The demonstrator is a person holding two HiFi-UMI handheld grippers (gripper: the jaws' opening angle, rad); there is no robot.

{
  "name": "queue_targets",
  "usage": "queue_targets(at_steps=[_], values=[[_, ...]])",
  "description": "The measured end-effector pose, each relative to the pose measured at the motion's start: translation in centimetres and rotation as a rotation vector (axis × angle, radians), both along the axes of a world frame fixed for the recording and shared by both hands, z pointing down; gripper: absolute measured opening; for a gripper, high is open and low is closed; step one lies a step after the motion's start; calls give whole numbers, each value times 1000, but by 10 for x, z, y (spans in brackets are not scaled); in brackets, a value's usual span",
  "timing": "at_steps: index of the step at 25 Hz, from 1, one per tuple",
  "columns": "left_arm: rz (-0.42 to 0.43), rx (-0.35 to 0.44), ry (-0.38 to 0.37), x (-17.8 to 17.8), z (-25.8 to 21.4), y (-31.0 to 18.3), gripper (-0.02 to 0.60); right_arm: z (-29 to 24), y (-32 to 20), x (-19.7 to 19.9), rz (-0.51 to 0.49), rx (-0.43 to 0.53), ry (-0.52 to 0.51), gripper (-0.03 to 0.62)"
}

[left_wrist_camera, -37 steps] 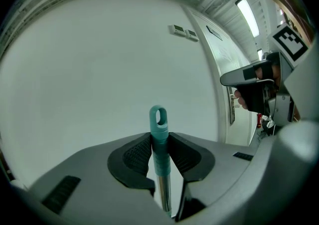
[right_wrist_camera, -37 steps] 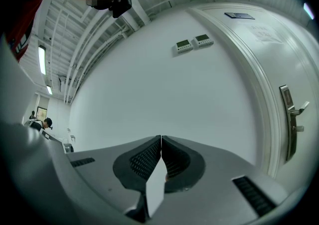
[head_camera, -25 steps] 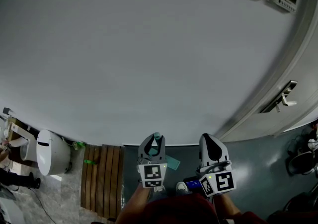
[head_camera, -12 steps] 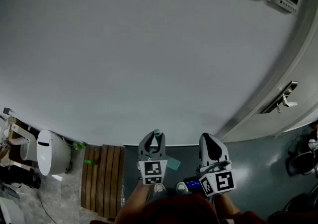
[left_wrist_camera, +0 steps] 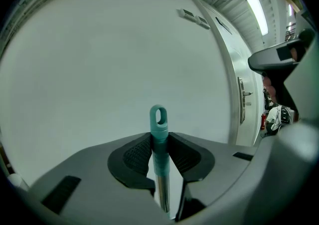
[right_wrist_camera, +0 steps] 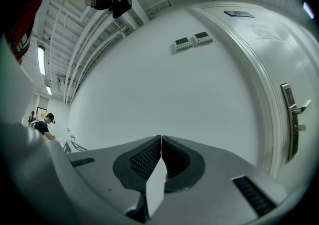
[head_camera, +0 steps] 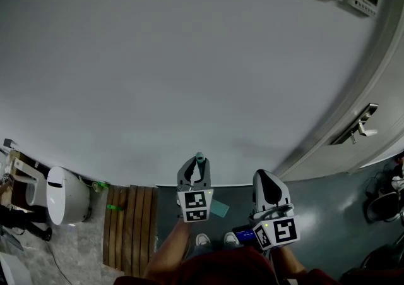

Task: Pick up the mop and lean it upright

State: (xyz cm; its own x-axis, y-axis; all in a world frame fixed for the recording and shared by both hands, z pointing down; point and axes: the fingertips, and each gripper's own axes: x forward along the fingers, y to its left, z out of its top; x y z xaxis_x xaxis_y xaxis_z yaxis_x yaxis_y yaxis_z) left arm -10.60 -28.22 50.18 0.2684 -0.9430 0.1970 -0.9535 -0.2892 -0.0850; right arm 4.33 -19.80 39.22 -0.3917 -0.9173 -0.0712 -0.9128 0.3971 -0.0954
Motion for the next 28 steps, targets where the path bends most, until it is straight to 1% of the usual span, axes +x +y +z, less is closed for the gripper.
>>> queue_targets(at_steps=[2,7,12,16,22,28], values=[[-6,-1,7,1,0,-9,118,1,-1,1,2,-2,-1,18],[-13,-8,-10,2,3,-28,117,2,-1,6,12,-7,-3,18],[-23,-14,-9,4,5,-47,118,3,-3,12,22,-9,-2,18],[-35,-34,-7,3,9,-62,117,3,-2,13,24,-9,0,18],[-47,-46,-19,2,15,-79,117,1,-1,17,34,-4,5,18],[-46,-38,-23,4,18,-84,123,1,-1,22,43,-3,7,18]])
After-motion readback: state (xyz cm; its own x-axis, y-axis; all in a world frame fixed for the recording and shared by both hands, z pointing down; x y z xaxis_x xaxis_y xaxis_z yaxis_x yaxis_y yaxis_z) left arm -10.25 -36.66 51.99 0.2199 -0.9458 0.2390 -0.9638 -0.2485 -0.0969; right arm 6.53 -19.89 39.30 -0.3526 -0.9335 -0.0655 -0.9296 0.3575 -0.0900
